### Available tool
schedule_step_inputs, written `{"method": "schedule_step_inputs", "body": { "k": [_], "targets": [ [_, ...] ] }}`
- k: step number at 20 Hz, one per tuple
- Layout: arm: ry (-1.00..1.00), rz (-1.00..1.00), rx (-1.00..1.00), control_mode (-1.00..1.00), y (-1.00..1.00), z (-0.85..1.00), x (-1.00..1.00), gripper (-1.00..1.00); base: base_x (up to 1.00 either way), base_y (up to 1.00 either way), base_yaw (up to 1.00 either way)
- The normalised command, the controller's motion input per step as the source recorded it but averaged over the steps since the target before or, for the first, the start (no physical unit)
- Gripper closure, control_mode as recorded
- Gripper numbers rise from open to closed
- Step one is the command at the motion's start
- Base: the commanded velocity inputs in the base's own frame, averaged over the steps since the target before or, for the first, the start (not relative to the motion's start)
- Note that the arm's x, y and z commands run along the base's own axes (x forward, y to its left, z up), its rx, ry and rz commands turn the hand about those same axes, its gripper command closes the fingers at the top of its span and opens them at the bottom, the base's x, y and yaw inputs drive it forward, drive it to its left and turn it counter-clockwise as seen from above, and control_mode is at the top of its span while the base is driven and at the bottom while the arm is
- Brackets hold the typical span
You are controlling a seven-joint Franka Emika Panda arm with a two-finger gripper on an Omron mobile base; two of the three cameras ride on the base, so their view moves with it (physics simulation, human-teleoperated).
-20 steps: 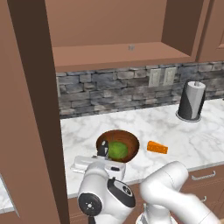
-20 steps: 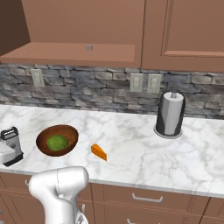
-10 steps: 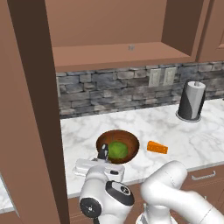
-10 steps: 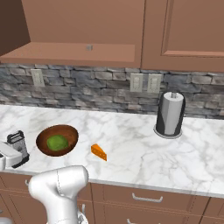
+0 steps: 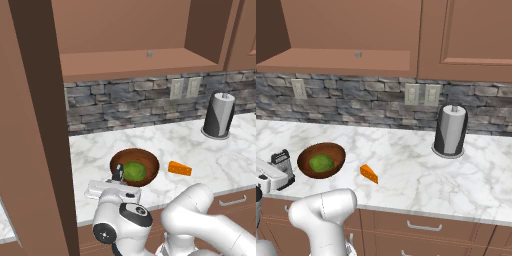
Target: Pick the cheese from the fridge and the cheese grater from the cabinet and place them next to the salad bowl.
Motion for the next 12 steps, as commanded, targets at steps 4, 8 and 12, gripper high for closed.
{"method": "schedule_step_inputs", "body": {
  "k": [4,8,12],
  "targets": [
    [0.00,-0.01,0.00,-1.00,0.00,-0.32,0.10,1.00,0.00,0.00,0.00],
    [0.00,-0.01,0.00,-1.00,0.00,-0.38,0.10,1.00,0.00,0.00,0.00],
    [0.00,-0.01,0.00,-1.00,0.03,-0.17,0.26,1.00,0.00,0.00,0.00]
  ]
}}
